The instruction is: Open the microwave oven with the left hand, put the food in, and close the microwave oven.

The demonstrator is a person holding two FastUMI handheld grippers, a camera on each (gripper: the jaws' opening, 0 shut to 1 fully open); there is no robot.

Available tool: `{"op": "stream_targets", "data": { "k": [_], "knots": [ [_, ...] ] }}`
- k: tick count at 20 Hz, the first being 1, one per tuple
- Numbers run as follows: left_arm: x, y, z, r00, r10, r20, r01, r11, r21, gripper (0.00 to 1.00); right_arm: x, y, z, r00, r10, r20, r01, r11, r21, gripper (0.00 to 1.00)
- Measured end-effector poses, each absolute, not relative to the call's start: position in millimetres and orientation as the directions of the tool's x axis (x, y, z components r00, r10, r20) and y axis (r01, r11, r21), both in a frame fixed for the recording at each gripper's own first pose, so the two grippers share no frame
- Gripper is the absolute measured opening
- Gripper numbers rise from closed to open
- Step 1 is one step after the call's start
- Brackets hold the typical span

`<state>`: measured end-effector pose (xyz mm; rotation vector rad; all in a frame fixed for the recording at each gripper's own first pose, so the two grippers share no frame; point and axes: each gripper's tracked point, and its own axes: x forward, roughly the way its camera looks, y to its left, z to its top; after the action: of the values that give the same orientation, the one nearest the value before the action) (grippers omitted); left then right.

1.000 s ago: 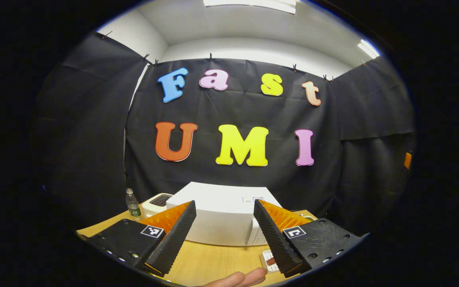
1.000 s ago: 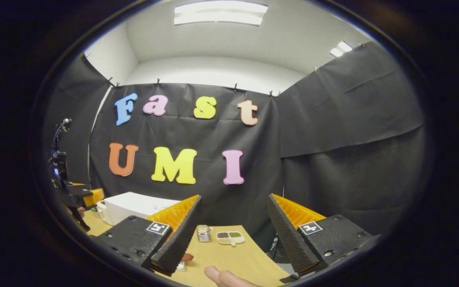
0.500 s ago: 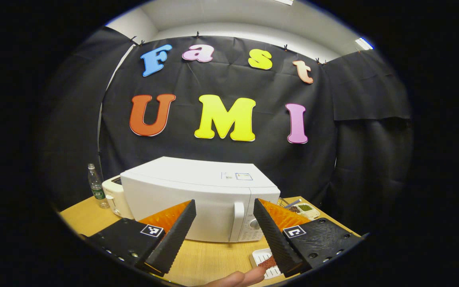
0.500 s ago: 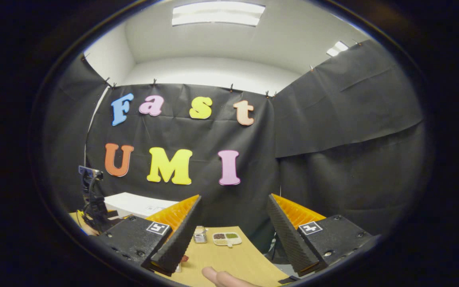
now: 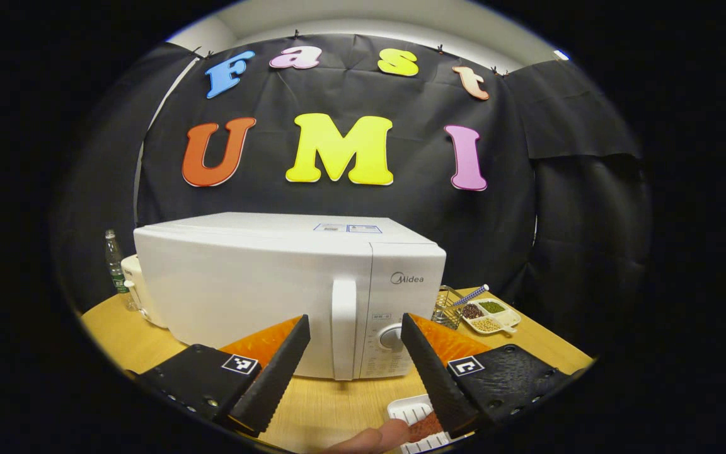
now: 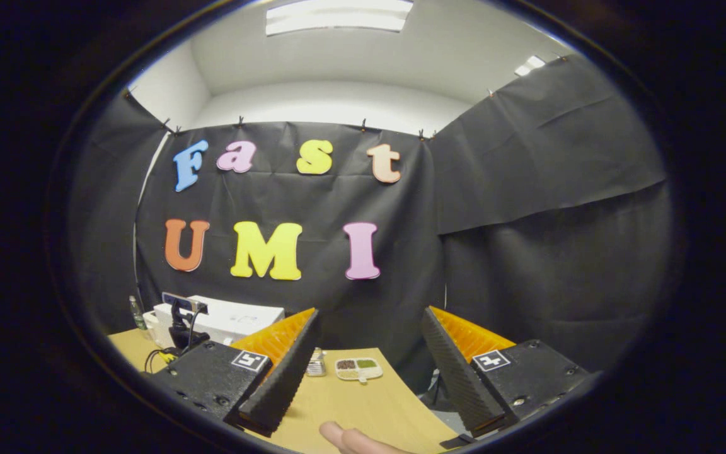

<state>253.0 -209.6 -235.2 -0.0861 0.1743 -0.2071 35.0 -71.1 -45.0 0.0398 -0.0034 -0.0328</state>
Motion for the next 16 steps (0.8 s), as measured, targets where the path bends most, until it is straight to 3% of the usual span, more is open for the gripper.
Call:
{"op": "stream_targets", "data": {
  "k": [2,4,10,11,12,13,14,15,16],
  "knots": [
    [263.8,-205.9,-241.4,0.973,-0.177,-0.149,0.169,0.983,-0.066,0.93,34.7,-77.5,-50.4,0.999,-0.033,0.005,0.033,0.999,0.039,0.94],
    [269.5,-214.1,-250.7,0.968,-0.199,-0.154,0.184,0.977,-0.105,0.93,35.4,-86.2,-57.8,0.999,-0.044,-0.006,0.044,0.998,0.036,1.00],
    [282.8,-216.4,-270.8,0.958,-0.213,-0.195,0.193,0.974,-0.115,0.90,28.4,-103.4,-52.8,0.996,-0.080,0.040,0.078,0.996,0.048,1.00],
    [287.1,-209.5,-274.5,0.961,-0.184,-0.204,0.169,0.981,-0.093,0.83,26.8,-109.1,-53.3,0.995,-0.097,0.040,0.094,0.994,0.059,0.94],
    [286.4,-204.8,-278.6,0.960,-0.177,-0.218,0.162,0.983,-0.087,0.79,24.9,-115.2,-52.2,0.992,-0.121,0.043,0.117,0.990,0.081,0.95],
    [289.4,-204.8,-275.5,0.962,-0.179,-0.204,0.160,0.982,-0.103,0.69,21.4,-116.3,-47.7,0.991,-0.125,0.054,0.120,0.988,0.096,1.00],
    [292.7,-204.3,-279.2,0.959,-0.180,-0.219,0.157,0.981,-0.118,0.67,16.6,-111.4,-45.4,0.991,-0.115,0.065,0.108,0.989,0.102,0.94],
    [290.5,-209.0,-284.7,0.946,-0.204,-0.251,0.167,0.972,-0.163,0.44,12.3,-108.8,-44.7,0.992,-0.104,0.070,0.097,0.991,0.097,1.00],
    [287.3,-208.6,-281.4,0.943,-0.208,-0.259,0.161,0.968,-0.192,0.35,10.6,-107.6,-46.0,0.993,-0.096,0.069,0.089,0.992,0.093,0.90]
  ]
}}
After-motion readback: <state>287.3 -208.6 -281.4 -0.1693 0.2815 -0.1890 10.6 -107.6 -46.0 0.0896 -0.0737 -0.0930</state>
